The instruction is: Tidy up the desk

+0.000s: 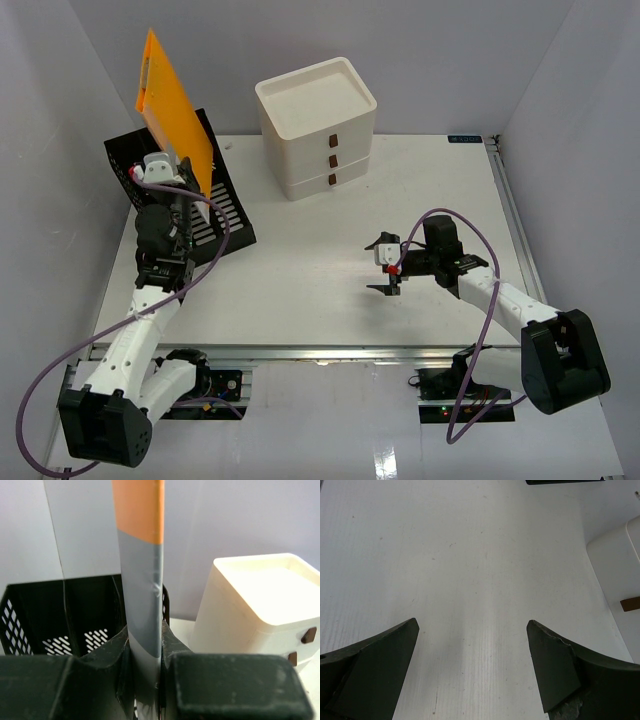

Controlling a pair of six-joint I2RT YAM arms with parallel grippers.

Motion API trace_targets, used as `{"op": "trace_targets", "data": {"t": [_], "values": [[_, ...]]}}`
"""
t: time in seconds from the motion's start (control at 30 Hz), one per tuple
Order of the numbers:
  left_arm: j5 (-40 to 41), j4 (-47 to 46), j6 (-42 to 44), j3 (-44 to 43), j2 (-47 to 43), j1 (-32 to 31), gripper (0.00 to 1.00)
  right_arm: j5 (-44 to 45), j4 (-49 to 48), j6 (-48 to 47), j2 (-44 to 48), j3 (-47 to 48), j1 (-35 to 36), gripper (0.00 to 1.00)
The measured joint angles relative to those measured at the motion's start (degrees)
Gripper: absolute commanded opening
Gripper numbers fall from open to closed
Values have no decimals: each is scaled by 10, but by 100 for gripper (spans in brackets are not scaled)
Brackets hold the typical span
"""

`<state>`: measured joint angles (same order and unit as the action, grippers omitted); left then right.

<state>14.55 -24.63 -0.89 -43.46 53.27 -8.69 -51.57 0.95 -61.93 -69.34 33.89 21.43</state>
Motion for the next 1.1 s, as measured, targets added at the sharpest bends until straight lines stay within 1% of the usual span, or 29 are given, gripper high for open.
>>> {"op": "trace_targets", "data": {"t": [0.13, 0.57, 0.73, 0.87, 1.1], "values": [[9, -14, 1, -2, 7, 0, 0, 0, 0, 0, 0, 0, 0, 95], [14, -93, 14, -1, 133, 0, 0, 0, 0, 0, 0, 0, 0, 96], [16, -131, 28, 19, 144, 0, 0, 0, 0, 0, 0, 0, -1, 96], [19, -164, 32, 51, 147, 0, 0, 0, 0, 0, 0, 0, -1, 96], [20, -193, 35, 82, 168, 0, 0, -3, 0, -1, 0, 0, -4, 96]]}}
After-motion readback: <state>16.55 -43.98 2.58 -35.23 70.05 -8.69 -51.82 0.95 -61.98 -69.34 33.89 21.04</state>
